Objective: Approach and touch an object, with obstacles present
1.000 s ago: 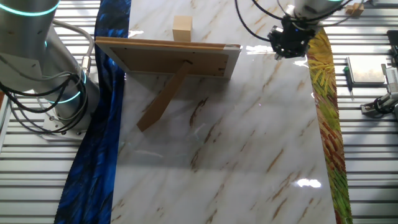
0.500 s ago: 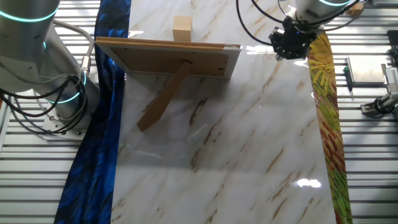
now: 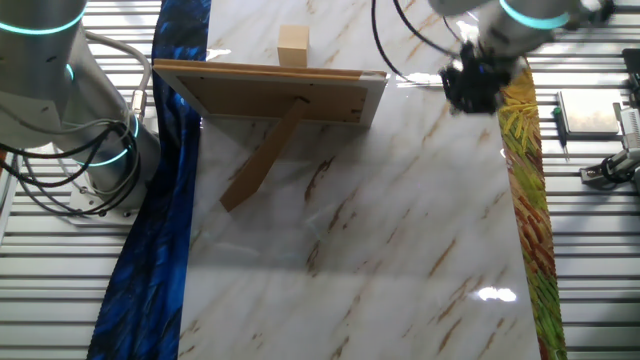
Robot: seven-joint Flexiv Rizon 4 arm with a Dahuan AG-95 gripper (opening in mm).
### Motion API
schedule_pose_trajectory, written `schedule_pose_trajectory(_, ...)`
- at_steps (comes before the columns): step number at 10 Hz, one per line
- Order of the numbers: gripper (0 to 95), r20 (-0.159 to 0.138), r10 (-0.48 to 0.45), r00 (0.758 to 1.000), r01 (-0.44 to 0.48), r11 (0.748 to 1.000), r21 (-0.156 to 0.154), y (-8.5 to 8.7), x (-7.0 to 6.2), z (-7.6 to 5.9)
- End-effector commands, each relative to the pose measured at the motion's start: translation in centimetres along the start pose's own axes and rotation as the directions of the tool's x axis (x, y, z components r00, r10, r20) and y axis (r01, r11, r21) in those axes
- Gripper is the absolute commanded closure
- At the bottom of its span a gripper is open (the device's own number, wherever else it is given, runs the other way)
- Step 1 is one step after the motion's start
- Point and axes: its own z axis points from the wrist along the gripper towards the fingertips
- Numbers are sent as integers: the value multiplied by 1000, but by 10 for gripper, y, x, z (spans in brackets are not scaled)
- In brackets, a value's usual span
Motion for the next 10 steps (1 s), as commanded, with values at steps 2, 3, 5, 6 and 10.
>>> schedule_pose_trajectory(2,950,1,-228,974,228,973,-17,-53,80,-17)
schedule_pose_trajectory(3,950,-3,-231,973,231,973,-15,-52,84,-18)
schedule_pose_trajectory(5,950,-7,-235,972,235,972,-8,-46,80,-13)
schedule_pose_trajectory(6,950,18,-219,976,219,976,1,-46,80,-13)
schedule_pose_trajectory(10,950,35,-49,998,48,999,17,-46,80,-13)
